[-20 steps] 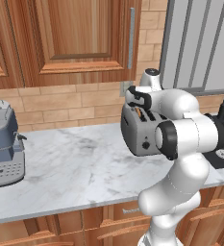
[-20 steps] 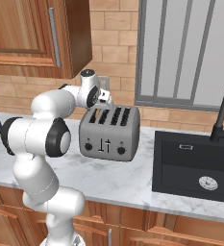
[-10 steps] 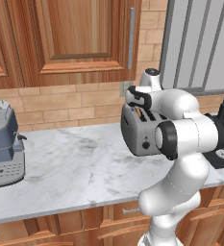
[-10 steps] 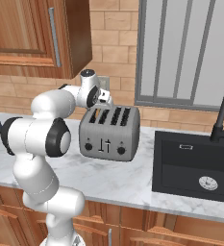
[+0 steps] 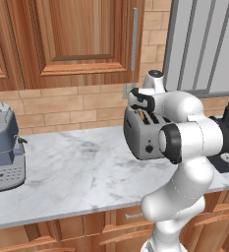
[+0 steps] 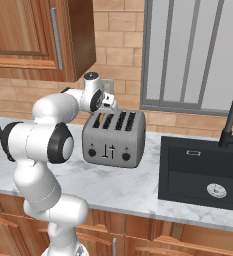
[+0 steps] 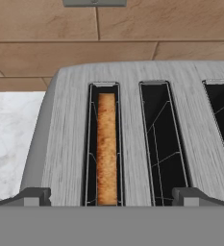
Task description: Start the toaster. Once the lever pops up, take the bread to the plate on the dining counter.
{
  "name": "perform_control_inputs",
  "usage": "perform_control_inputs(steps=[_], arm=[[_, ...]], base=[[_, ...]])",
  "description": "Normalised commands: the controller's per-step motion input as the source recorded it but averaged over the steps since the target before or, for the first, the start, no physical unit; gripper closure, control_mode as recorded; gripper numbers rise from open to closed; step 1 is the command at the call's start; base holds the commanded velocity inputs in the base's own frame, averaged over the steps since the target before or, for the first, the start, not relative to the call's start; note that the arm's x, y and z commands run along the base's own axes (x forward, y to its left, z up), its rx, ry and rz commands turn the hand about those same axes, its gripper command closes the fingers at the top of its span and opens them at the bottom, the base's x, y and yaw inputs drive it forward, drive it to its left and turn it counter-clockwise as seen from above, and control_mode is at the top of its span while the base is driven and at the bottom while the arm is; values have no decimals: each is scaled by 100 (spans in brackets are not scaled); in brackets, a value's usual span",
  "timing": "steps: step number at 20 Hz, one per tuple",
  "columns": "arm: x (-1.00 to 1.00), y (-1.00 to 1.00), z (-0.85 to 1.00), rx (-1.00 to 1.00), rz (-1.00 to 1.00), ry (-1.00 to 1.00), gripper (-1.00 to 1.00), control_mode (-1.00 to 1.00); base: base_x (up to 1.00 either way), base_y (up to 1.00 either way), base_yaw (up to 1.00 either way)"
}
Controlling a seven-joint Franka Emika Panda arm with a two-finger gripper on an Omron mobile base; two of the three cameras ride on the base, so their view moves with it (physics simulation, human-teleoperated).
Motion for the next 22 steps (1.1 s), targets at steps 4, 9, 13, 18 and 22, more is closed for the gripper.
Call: perform_control_inputs(steps=[4, 9, 13, 18, 22], arm=[[0, 0, 0, 0, 0, 0, -100, -100], [0, 0, 0, 0, 0, 0, -100, -100], [0, 0, 0, 0, 0, 0, -100, -100], [0, 0, 0, 0, 0, 0, -100, -100], [0, 0, 0, 0, 0, 0, -100, -100]], base=[[0, 0, 0], [0, 0, 0], [0, 0, 0], [0, 0, 0], [0, 0, 0]])
